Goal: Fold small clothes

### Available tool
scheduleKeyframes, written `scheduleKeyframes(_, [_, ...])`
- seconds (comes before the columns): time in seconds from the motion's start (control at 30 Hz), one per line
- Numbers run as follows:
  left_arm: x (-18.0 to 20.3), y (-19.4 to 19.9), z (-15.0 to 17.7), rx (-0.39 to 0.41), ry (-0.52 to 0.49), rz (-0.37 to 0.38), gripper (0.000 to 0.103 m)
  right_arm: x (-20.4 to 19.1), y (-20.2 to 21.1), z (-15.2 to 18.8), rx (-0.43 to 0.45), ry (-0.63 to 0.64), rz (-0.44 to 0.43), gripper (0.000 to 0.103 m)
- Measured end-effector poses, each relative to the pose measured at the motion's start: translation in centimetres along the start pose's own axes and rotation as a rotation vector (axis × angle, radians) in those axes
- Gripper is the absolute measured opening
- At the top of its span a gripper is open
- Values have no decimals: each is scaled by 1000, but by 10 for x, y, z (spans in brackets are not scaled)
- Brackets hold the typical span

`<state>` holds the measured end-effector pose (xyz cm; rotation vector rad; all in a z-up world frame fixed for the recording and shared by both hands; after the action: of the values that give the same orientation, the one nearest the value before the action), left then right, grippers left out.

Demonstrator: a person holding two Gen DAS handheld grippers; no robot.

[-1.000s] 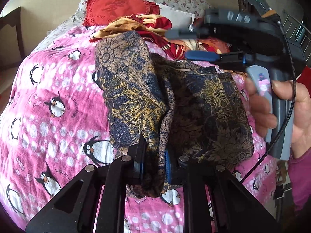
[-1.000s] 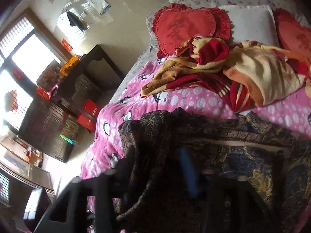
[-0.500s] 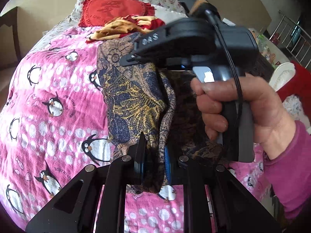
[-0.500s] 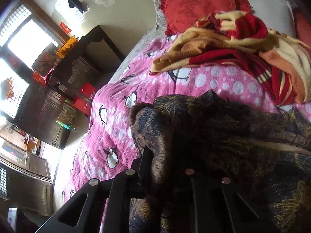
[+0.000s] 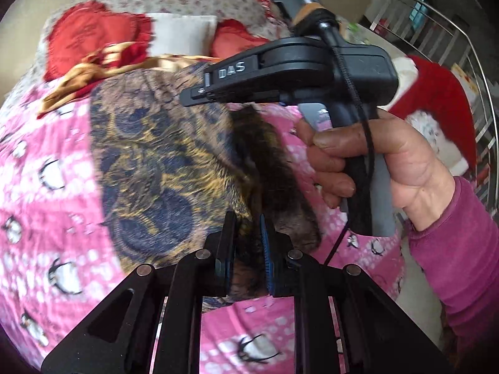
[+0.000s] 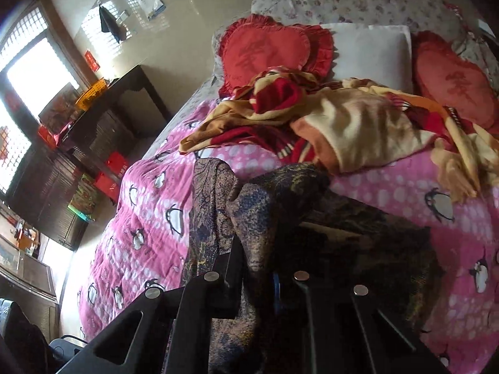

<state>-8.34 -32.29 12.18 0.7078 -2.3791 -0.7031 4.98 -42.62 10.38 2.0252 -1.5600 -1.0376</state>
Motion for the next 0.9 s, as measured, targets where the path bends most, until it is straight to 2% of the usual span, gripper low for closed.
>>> scheduleKeyframes(0.17, [34, -32, -3, -34, -64, 26, 14, 45, 22, 10, 24, -53, 39, 9])
scheduleKeyframes(0.2, [37, -37, 1, -38, -67, 19, 14, 48, 23, 13, 25, -66, 38, 3])
scheduleKeyframes(0.23, [38, -39, 2, -44, -59, 20, 14, 54, 24, 16, 28, -79, 36, 3])
scheduleKeyframes(0.3, [38, -37, 6, -57, -46, 31, 14, 57, 25, 21, 30, -91, 27, 3])
scheduleKeyframes(0.4, [29, -24, 11, -57, -74, 7, 14, 58, 29, 20, 61, -125, -27, 3])
scheduleKeyframes(0.47, [18, -16, 17, -77, -82, -23, 15, 59, 30, 24, 42, -178, -63, 10])
scheduleKeyframes(0.5, [10, -11, 20, -86, -67, -32, 15, 60, 31, 28, 30, -196, -77, 23])
scheduleKeyframes(0.53, [6, -9, 21, -92, -54, -33, 15, 59, 34, 34, 30, -203, -88, 40])
scheduleKeyframes(0.6, [-8, -1, 23, -89, -35, -44, 15, 55, 43, 47, 55, -210, -111, 57])
scheduleKeyframes(0.67, [-22, 4, 26, -83, -23, -75, 15, 52, 45, 64, 52, -225, -146, 60])
scheduleKeyframes(0.73, [-40, 3, 31, -85, 8, -105, 22, 51, 38, 82, 14, -254, -162, 60])
scheduleKeyframes(0.8, [-55, -3, 37, -105, 49, -134, 24, 47, 30, 100, -19, -283, -205, 61])
scheduleKeyframes(0.9, [-75, -11, 44, -120, 82, -180, 24, 46, 20, 125, -60, -284, -176, 61])
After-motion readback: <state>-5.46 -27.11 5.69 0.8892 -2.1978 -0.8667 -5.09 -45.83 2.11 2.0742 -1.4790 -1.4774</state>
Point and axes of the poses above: each gripper's, at about its wrist camera, not at the fingertips, and y roughly against the way its jaws point, x to its right, z to its underside, the point moved 5 cm from there along -y, roughly the way its jaws point, and after that the axes turned 8 degrees about x, right-handed, at the moved point
